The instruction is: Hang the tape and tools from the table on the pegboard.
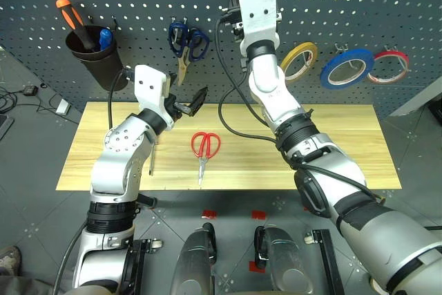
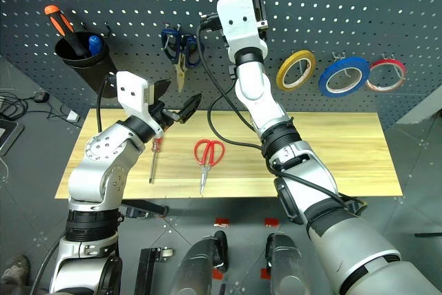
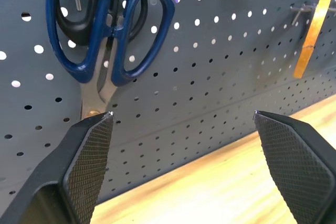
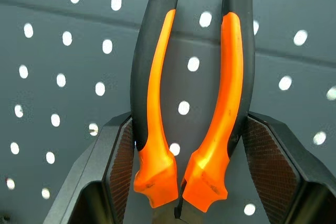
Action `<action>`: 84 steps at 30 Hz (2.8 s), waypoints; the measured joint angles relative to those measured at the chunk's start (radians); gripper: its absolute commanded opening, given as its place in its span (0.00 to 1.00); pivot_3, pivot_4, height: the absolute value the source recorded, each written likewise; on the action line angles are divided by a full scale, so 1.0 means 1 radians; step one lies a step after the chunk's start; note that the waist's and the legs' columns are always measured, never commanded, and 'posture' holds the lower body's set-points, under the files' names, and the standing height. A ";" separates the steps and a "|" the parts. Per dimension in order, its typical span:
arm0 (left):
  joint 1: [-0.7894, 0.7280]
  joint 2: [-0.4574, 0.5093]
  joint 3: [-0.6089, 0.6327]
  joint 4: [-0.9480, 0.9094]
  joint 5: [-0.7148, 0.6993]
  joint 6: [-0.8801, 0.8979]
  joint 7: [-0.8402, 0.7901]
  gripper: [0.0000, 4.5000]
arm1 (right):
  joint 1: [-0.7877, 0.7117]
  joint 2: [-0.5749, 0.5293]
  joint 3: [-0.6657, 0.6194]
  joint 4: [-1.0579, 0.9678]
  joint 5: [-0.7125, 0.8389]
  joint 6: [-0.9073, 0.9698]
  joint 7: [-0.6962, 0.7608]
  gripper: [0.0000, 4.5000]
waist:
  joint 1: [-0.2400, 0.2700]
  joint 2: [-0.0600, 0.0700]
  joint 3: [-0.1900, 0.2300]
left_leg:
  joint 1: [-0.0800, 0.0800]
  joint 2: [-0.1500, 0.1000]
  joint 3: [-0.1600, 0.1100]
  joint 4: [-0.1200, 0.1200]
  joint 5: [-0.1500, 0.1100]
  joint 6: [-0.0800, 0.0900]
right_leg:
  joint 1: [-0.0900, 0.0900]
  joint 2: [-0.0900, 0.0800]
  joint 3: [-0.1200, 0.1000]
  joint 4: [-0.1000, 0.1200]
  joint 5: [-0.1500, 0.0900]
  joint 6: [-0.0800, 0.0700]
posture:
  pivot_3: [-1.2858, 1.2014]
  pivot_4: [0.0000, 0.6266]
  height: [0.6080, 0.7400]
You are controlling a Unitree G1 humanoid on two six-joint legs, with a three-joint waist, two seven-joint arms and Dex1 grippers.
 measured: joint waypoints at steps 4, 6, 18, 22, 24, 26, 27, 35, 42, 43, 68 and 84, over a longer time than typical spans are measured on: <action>-0.002 -0.009 -0.007 0.007 0.008 -0.004 0.004 1.00 | 0.010 -0.008 0.004 0.031 -0.026 -0.015 -0.014 0.62 | 0.000 0.000 0.001 | 0.000 0.000 0.000 0.000 0.000 0.000 | 0.000 0.000 0.000 0.000 0.000 0.000 | 0.47 0.55 1.00; -0.002 -0.017 -0.010 0.011 0.013 -0.005 0.005 1.00 | 0.030 -0.008 0.006 0.034 -0.031 -0.016 -0.015 0.62 | 0.000 0.000 0.002 | 0.000 0.000 0.000 0.000 0.000 0.000 | 0.000 0.000 0.000 0.000 0.000 0.000 | 0.47 0.55 1.00; -0.001 -0.042 -0.019 0.036 0.032 -0.021 0.014 1.00 | 0.105 0.044 -0.058 -0.074 0.069 0.092 0.037 0.83 | -0.001 0.000 0.002 | 0.001 0.000 -0.001 0.001 0.000 0.000 | 0.001 0.000 -0.001 0.001 0.000 0.000 | 0.46 0.53 1.00; 0.004 -0.046 -0.018 0.044 0.036 -0.022 0.015 1.00 | 0.193 0.052 -0.069 -0.093 0.097 0.172 0.064 0.98 | -0.001 0.000 0.002 | 0.000 0.001 0.000 0.001 0.000 0.000 | 0.001 0.000 -0.001 0.000 0.000 0.000 | 0.45 0.52 1.00; 0.013 -0.058 -0.018 0.055 0.037 -0.021 0.017 1.00 | 0.233 0.052 -0.068 -0.139 0.097 0.213 0.086 0.98 | -0.001 0.000 0.002 | 0.000 0.001 0.000 0.000 0.000 0.000 | 0.000 0.000 -0.001 0.000 0.000 0.000 | 0.45 0.52 1.00; 0.019 -0.069 -0.019 0.063 0.037 -0.019 0.024 1.00 | 0.257 0.049 -0.066 -0.211 0.097 0.252 0.111 0.98 | -0.002 0.000 0.002 | 0.000 0.001 0.000 0.000 0.000 0.000 | 0.000 0.000 -0.001 0.000 0.000 0.000 | 0.44 0.52 1.00; 0.021 -0.076 -0.019 0.064 0.037 -0.015 0.031 1.00 | 0.293 0.047 -0.058 -0.301 0.097 0.281 0.135 0.98 | -0.002 0.000 0.002 | 0.000 0.001 0.000 0.000 0.000 0.000 | 0.000 0.000 -0.001 0.000 0.000 0.000 | 0.44 0.52 1.00; 0.113 -0.123 -0.088 0.036 0.067 0.161 0.109 1.00 | 0.763 -0.082 0.099 -1.004 0.261 0.718 0.533 0.98 | 0.001 0.000 0.002 | -0.001 0.001 -0.001 0.000 -0.001 0.000 | 0.002 0.001 -0.001 -0.003 0.000 0.000 | 0.44 0.53 1.00; 0.184 -0.228 -0.139 0.021 0.104 0.334 0.239 1.00 | 1.026 -0.330 0.107 -1.473 0.485 1.134 0.743 0.98 | -0.004 -0.001 0.003 | 0.000 0.007 -0.001 0.001 -0.005 0.005 | 0.002 0.004 -0.002 -0.005 -0.002 0.003 | 0.42 0.54 1.00; 0.189 -0.248 -0.142 0.021 0.110 0.352 0.262 1.00 | 1.044 -0.348 0.105 -1.498 0.497 1.167 0.753 0.98 | -0.004 -0.001 0.003 | 0.000 0.009 -0.001 0.001 -0.005 0.004 | 0.002 0.007 -0.002 -0.006 -0.001 0.002 | 0.42 0.54 1.00; 0.181 -0.257 -0.193 0.145 0.241 0.538 0.368 1.00 | 1.110 -0.423 0.129 -1.615 0.645 1.257 0.860 0.98 | -0.004 -0.001 0.003 | -0.001 0.011 0.000 0.001 -0.006 0.002 | 0.000 0.010 -0.001 -0.008 -0.001 0.001 | 0.41 0.50 1.00; 0.172 -0.285 -0.123 0.195 0.249 0.522 0.363 0.07 | 1.077 -0.472 0.161 -1.612 0.634 1.240 0.882 1.00 | -0.005 0.000 0.002 | 0.000 0.011 0.000 0.001 -0.006 0.002 | 0.001 0.010 -0.001 -0.008 -0.001 0.001 | 0.40 0.49 1.00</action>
